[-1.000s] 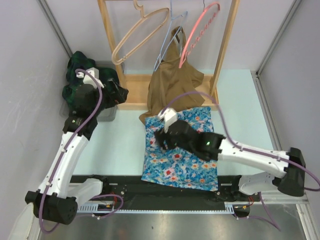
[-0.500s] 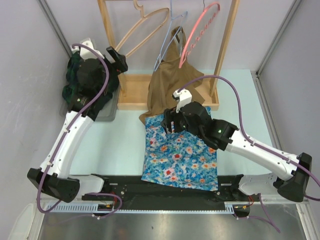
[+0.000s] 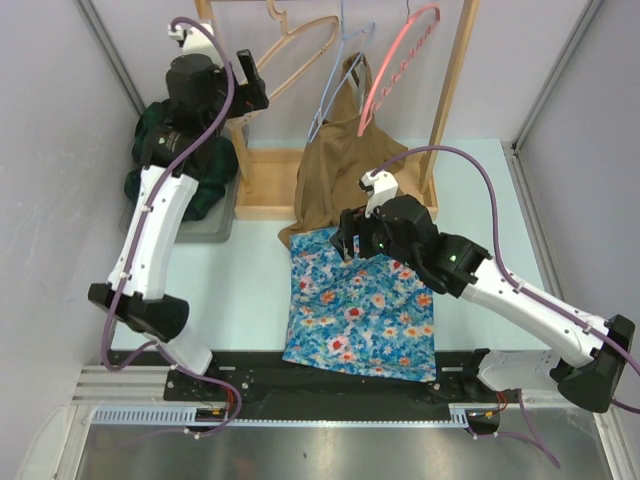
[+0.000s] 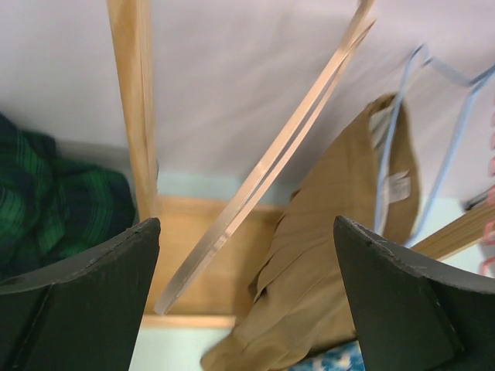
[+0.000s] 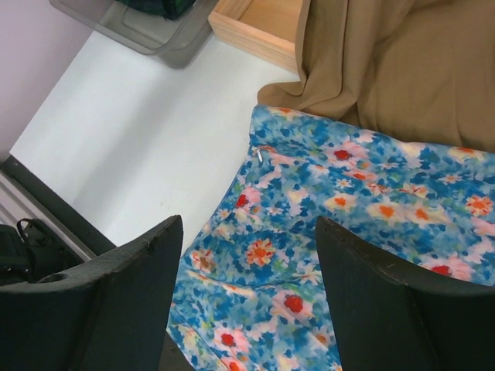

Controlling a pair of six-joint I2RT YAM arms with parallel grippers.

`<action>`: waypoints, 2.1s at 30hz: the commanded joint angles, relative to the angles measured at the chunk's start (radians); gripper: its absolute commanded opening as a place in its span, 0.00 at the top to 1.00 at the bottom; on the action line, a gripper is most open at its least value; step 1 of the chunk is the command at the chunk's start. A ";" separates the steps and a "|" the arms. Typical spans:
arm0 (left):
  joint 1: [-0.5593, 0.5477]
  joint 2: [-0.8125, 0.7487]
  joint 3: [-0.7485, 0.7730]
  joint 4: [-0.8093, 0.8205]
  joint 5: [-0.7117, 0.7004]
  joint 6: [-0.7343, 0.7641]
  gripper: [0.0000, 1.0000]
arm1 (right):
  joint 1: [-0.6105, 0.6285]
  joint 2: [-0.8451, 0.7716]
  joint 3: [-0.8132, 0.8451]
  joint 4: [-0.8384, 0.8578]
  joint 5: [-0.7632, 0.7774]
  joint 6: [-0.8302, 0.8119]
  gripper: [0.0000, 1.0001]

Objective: Place the skirt on the hanger
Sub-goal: Grab a hanger with the left arm

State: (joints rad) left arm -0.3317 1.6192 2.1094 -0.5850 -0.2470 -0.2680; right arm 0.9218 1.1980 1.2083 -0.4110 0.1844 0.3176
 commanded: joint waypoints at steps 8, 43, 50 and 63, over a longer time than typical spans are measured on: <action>0.013 0.099 0.153 -0.179 -0.068 0.047 0.05 | -0.021 -0.038 -0.010 -0.012 -0.054 -0.014 0.27; 0.010 -0.028 0.093 -0.042 0.204 0.078 1.00 | -0.034 -0.046 -0.043 -0.002 -0.029 0.052 0.29; 0.002 -0.076 0.084 -0.067 0.224 0.082 1.00 | -0.034 -0.035 -0.024 -0.005 -0.031 0.052 0.30; -0.127 -0.629 -0.523 -0.102 0.106 -0.077 1.00 | -0.041 -0.012 0.091 -0.051 0.116 0.025 0.00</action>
State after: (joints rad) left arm -0.4122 1.1393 1.6756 -0.6949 -0.0753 -0.2718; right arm 0.8856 1.1721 1.1988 -0.4564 0.2382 0.3676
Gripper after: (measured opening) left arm 0.070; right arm 0.994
